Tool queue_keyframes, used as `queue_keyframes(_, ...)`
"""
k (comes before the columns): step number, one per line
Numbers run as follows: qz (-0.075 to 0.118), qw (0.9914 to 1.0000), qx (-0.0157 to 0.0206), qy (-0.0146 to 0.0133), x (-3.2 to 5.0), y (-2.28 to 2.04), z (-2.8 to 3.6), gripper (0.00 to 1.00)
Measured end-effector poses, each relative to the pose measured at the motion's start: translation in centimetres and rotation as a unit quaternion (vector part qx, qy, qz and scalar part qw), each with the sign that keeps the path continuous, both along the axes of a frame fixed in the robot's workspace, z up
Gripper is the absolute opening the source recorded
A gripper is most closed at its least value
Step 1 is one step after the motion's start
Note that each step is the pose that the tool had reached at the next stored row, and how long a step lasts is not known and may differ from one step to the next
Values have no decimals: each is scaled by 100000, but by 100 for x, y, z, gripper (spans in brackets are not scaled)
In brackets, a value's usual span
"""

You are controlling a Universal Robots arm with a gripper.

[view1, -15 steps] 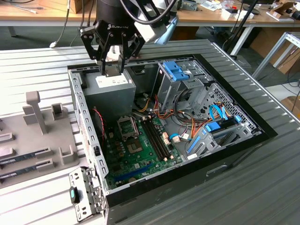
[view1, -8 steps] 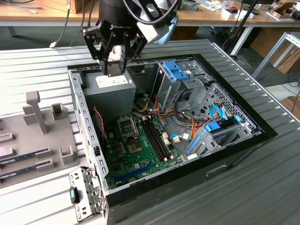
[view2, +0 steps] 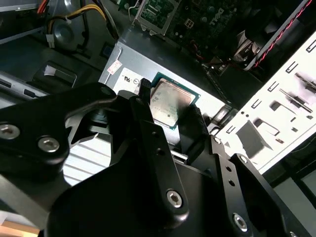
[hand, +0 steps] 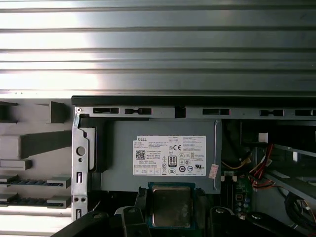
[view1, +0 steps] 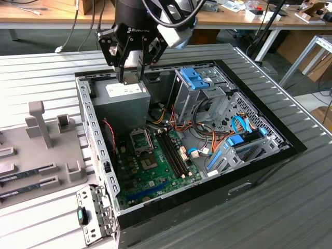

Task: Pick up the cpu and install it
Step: 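Pick up the cpu and move it towards the insertion slot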

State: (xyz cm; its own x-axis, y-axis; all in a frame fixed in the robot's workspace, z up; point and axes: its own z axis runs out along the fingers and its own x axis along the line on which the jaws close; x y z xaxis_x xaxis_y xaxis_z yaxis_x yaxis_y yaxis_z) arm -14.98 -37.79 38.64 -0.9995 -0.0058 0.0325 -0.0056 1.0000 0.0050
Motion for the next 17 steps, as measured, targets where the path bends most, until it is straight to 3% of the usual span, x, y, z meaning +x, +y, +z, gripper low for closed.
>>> queue_keyframes(9,1,100000,-2,3,75,-4,-7,47)
queue_keyframes(15,1,100000,3,-3,81,-49,-13,47)
queue_keyframes(17,0,100000,-1,1,105,-82,-20,47)
